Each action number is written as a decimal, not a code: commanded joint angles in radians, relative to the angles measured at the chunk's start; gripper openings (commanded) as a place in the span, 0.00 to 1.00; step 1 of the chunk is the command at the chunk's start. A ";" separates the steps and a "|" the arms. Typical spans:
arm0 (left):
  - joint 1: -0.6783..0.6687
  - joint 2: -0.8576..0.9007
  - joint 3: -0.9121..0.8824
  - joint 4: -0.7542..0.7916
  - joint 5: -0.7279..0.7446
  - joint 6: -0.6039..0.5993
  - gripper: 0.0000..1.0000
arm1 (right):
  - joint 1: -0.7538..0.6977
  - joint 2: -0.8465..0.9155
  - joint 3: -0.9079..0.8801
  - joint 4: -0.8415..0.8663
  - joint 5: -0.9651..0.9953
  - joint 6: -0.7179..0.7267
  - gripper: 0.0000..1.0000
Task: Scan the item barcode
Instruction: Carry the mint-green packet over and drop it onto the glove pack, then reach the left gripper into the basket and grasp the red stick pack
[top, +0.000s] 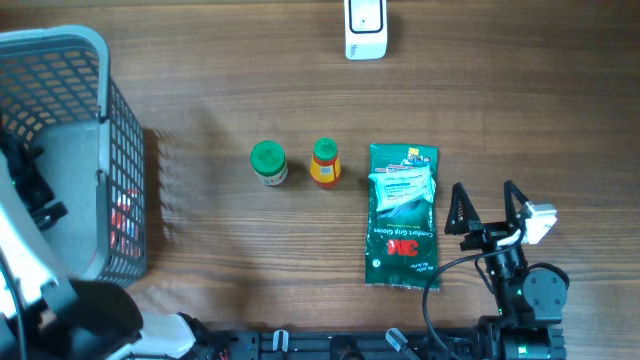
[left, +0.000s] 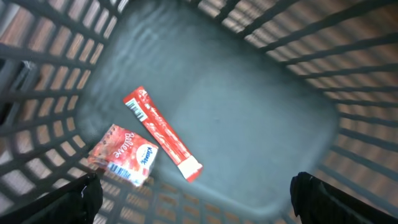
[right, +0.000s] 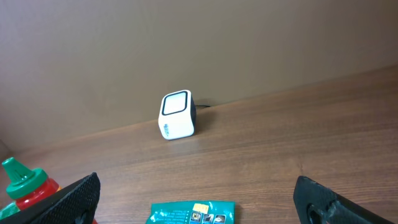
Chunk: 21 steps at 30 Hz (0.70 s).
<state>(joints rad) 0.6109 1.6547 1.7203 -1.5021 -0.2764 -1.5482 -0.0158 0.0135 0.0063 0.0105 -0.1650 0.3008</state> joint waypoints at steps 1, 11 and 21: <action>0.005 0.063 -0.146 0.102 0.067 -0.061 1.00 | 0.003 -0.006 -0.001 0.003 -0.014 -0.003 1.00; 0.004 0.098 -0.595 0.523 0.112 -0.060 1.00 | 0.003 -0.006 -0.001 0.003 -0.014 -0.003 1.00; 0.004 0.098 -0.838 0.793 0.126 -0.053 0.36 | 0.003 -0.006 -0.001 0.003 -0.014 -0.003 1.00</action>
<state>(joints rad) 0.6109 1.6817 0.9890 -0.7666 -0.1791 -1.5871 -0.0158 0.0135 0.0063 0.0105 -0.1646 0.3008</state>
